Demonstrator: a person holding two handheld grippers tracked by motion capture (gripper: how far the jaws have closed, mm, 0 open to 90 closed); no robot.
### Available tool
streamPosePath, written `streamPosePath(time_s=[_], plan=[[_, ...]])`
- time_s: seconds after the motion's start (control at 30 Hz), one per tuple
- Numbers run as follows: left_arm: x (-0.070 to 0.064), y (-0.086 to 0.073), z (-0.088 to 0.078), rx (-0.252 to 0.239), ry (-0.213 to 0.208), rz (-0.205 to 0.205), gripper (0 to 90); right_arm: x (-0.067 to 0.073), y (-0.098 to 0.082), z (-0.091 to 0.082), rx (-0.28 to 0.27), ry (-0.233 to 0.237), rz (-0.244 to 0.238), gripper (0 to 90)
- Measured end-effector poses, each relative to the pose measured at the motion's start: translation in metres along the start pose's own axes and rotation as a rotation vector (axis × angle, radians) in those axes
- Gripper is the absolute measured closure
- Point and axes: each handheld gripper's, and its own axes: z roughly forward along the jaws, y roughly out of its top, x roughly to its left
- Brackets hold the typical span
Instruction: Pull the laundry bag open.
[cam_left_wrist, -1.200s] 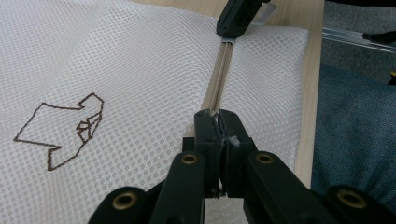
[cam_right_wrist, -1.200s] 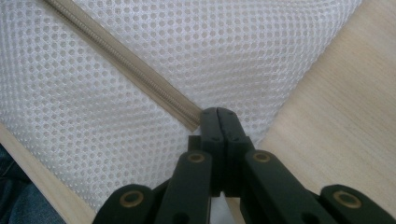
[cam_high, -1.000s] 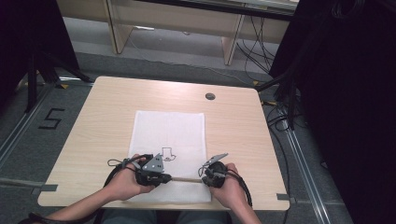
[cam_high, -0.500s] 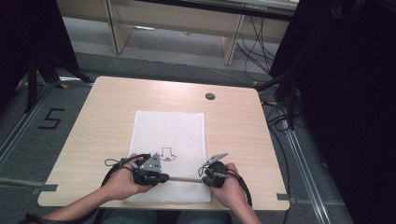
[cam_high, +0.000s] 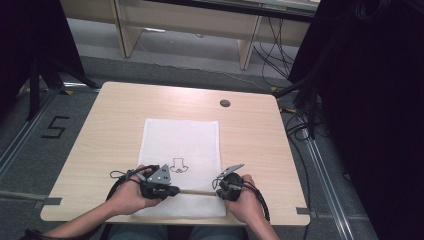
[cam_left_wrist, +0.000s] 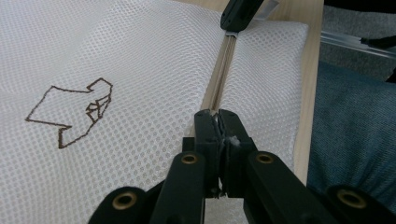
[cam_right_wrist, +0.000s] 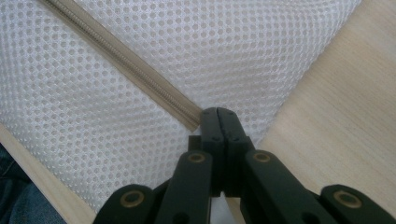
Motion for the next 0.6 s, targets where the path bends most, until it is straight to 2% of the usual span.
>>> streamPosePath(time_s=[0.1,0.17,0.23,0.27,0.33,0.47,0.53,0.6], plan=[[0.0013,-0.0009,-0.001,0.01,0.003,0.007,87.4,-0.0006,0.0003,0.0001,0.001,0.003,-0.006,90.0],[0.0011,-0.0015,-0.0017,0.002,0.001,-0.003,87.4,-0.0001,0.0001,-0.0001,0.002,0.001,-0.001,90.0],[0.0022,-0.0022,-0.0026,0.01,0.002,0.01,87.4,-0.0002,0.0,-0.0001,0.001,0.002,-0.001,90.0],[0.0014,-0.0028,-0.0022,0.003,0.001,-0.005,87.4,-0.0002,0.0,-0.0001,0.001,0.001,-0.001,90.0],[0.0027,-0.0037,-0.0039,0.017,0.007,0.005,87.4,-0.0002,-0.0001,-0.0001,0.0,0.001,-0.001,90.0],[0.003,-0.0047,-0.0047,0.004,-0.002,-0.01,87.3,-0.0002,0.0,-0.0002,0.001,0.002,-0.001,90.0],[0.0039,-0.0051,-0.0058,0.013,0.005,0.001,87.4,-0.0002,0.0,-0.0001,0.001,0.0,-0.001,90.0],[0.0039,-0.0058,-0.0062,0.008,0.004,-0.005,87.3,-0.0002,0.0001,-0.0001,0.002,0.001,-0.001,90.0]])
